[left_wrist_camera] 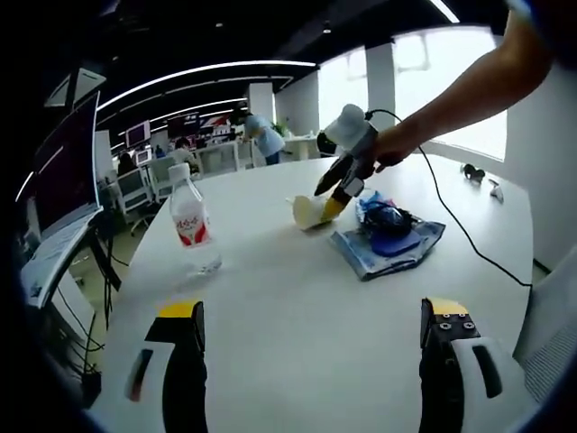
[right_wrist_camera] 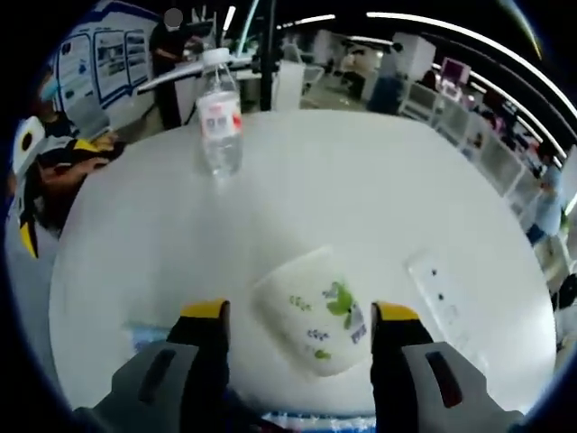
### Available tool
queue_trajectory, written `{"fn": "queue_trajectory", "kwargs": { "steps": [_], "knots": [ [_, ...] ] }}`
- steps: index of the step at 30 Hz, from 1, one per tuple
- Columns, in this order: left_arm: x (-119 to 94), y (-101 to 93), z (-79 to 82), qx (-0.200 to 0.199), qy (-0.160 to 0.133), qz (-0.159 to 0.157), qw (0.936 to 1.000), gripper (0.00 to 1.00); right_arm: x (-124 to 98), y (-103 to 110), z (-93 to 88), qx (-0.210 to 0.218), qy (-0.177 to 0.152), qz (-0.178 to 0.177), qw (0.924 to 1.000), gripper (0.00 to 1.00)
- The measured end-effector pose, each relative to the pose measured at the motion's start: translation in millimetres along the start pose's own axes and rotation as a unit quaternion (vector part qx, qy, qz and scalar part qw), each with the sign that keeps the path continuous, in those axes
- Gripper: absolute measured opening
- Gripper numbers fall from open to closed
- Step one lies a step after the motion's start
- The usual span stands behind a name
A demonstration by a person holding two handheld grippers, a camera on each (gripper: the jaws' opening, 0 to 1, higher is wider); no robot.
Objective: Arrange the tabletop items into an orderly group along one side of the table until the central work area is clear of visible clutter.
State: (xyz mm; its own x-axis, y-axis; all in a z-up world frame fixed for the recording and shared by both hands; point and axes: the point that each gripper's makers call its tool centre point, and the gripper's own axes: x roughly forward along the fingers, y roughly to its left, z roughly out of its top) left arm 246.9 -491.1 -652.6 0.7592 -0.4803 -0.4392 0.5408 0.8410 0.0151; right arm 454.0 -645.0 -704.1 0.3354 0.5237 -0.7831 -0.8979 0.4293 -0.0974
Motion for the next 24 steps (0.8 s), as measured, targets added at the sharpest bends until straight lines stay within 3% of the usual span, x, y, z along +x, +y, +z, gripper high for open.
{"fn": "queue_trajectory", "kwargs": {
  "steps": [24],
  "knots": [
    [-0.3,2.4,-0.5,0.003,0.002,0.005,1.0,1.0,16.2,-2.2,-8.4,-0.057,0.064,0.022,0.9961,0.57]
  ]
}}
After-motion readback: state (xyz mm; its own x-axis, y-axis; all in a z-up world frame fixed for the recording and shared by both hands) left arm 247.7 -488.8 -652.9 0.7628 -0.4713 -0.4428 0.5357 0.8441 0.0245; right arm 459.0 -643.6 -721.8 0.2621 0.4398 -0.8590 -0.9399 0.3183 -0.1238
